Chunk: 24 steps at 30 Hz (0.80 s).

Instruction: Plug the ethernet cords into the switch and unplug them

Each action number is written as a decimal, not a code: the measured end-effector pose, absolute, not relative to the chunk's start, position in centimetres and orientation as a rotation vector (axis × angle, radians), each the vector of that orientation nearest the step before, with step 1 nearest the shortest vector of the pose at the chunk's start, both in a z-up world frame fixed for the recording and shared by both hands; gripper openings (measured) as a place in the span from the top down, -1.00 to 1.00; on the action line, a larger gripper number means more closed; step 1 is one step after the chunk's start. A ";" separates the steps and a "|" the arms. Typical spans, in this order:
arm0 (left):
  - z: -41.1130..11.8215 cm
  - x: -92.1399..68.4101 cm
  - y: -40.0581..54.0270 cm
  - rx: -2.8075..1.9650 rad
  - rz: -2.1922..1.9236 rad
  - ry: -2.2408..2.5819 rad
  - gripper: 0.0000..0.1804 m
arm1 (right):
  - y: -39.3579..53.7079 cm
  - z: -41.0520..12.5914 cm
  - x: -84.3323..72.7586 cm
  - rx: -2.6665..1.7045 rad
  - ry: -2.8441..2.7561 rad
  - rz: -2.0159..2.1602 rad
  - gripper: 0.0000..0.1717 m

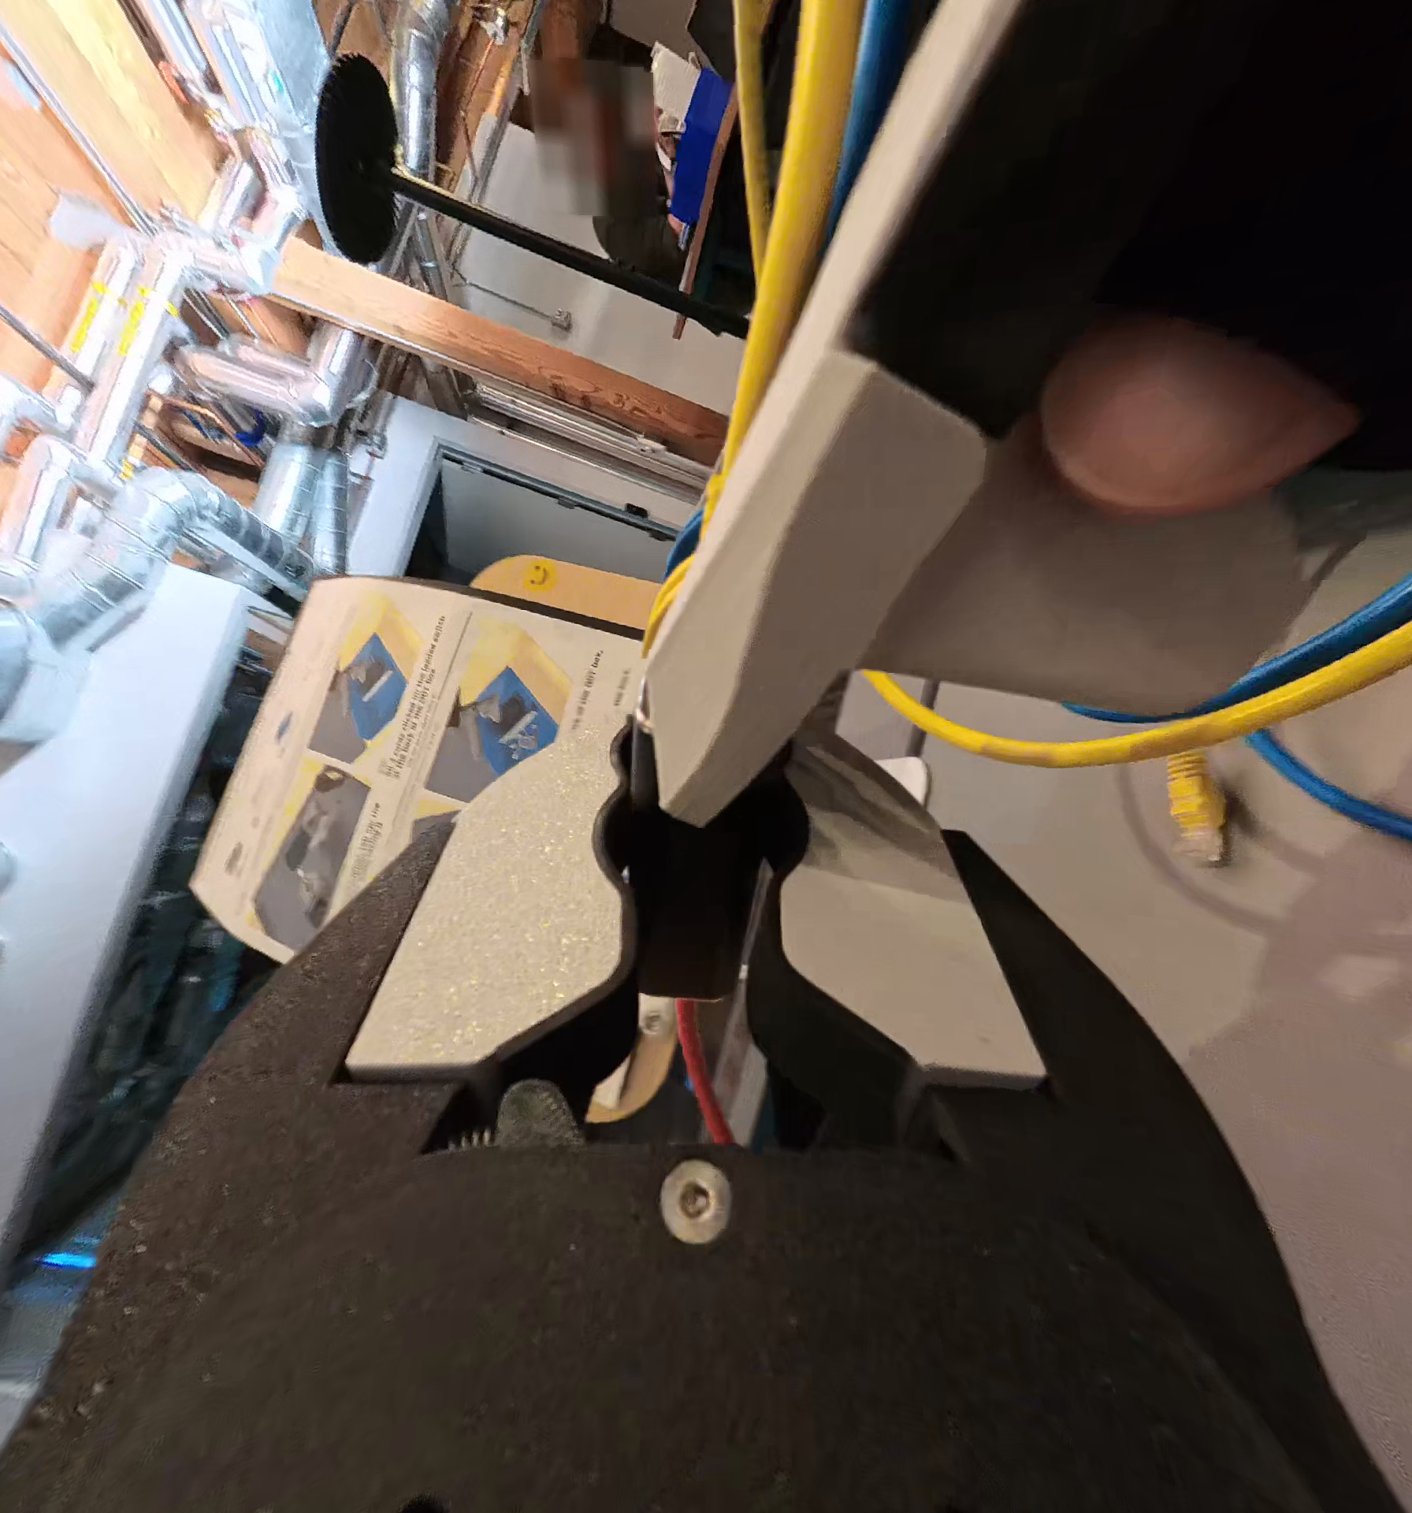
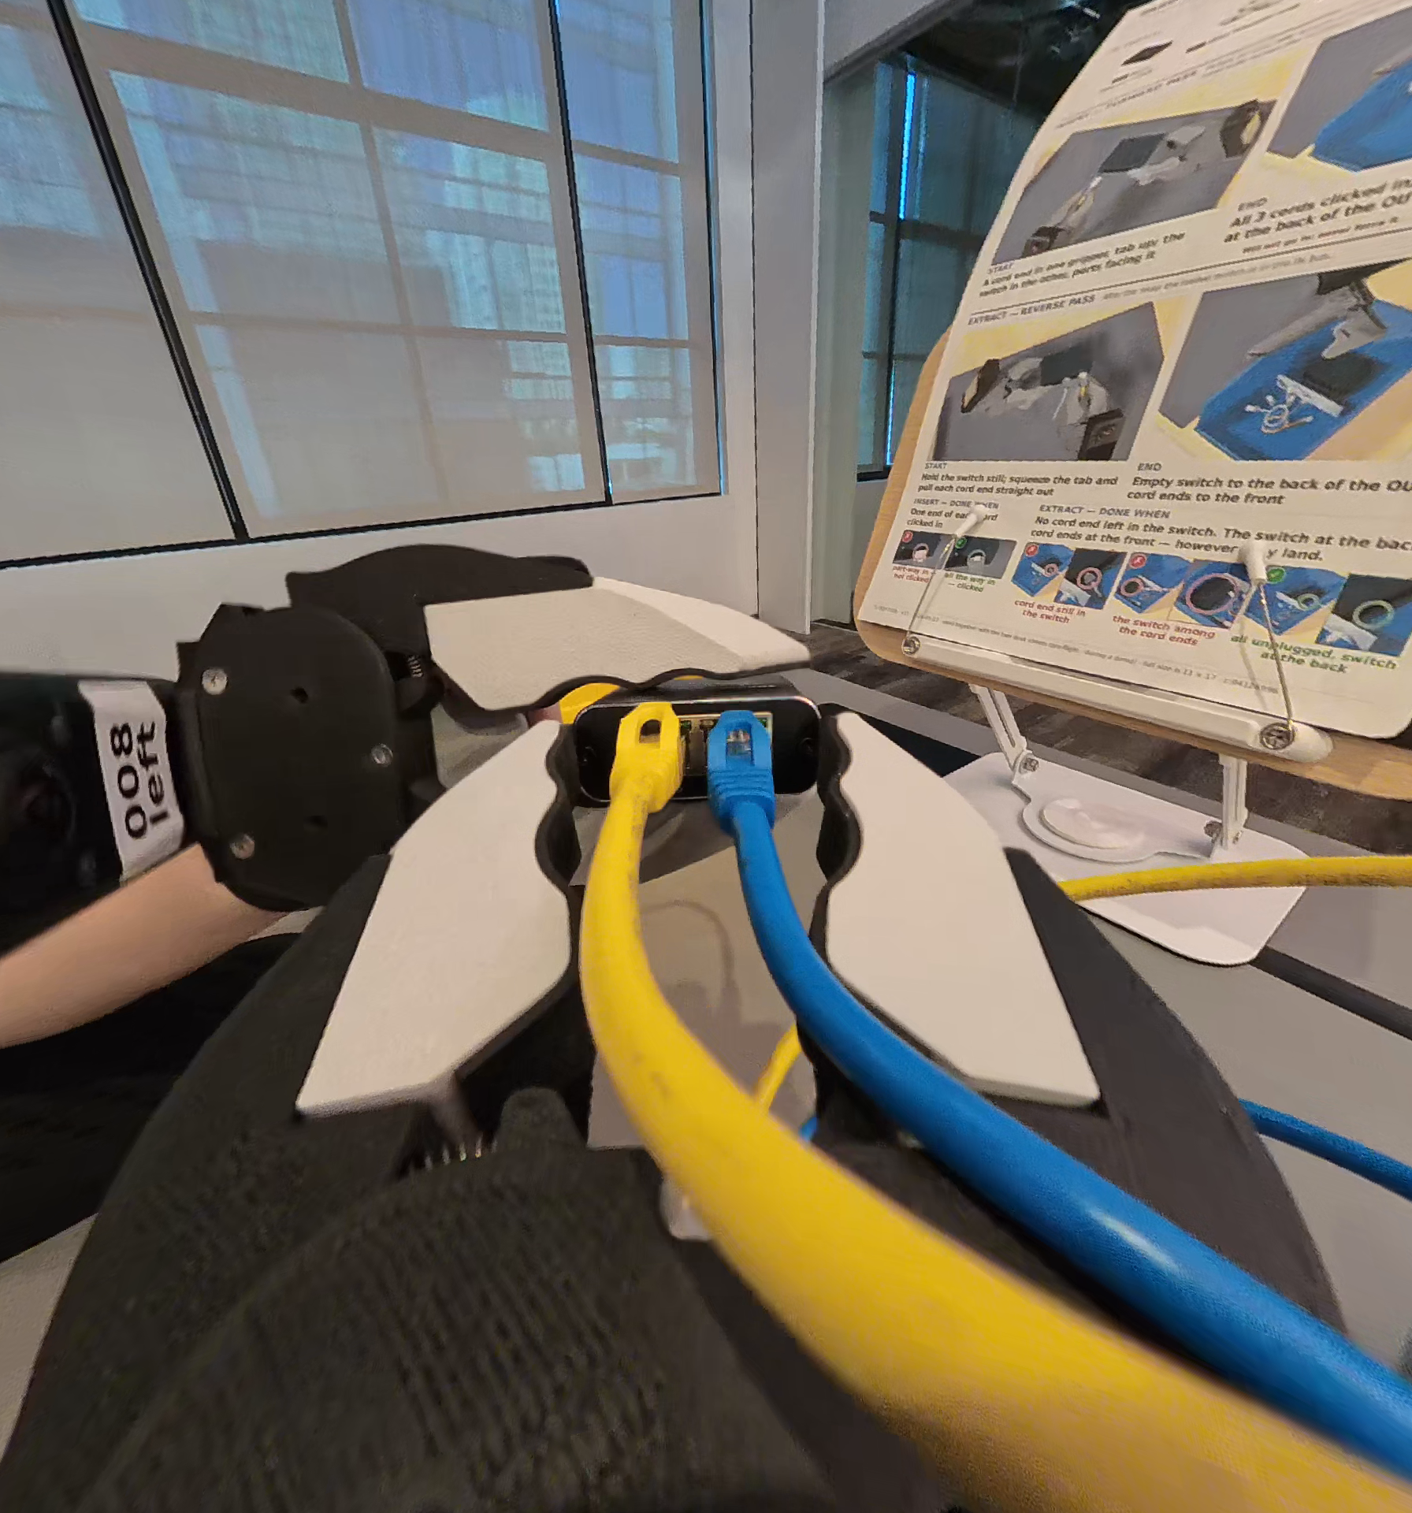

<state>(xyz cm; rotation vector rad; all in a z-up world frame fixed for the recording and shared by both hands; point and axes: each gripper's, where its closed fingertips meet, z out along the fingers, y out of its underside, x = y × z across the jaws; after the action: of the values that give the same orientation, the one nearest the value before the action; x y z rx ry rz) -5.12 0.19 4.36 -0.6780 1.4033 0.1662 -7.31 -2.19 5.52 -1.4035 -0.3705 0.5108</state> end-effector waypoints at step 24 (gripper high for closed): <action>3.7 -6.3 1.6 -0.721 0.199 1.402 0.71 | -4.1 5.5 -5.8 -1.396 -0.456 0.504 0.45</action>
<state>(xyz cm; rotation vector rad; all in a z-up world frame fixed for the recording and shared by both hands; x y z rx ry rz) -6.35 1.58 3.75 -0.7214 1.4023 0.1986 -5.82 -4.06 5.54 -1.3963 -0.4557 0.5044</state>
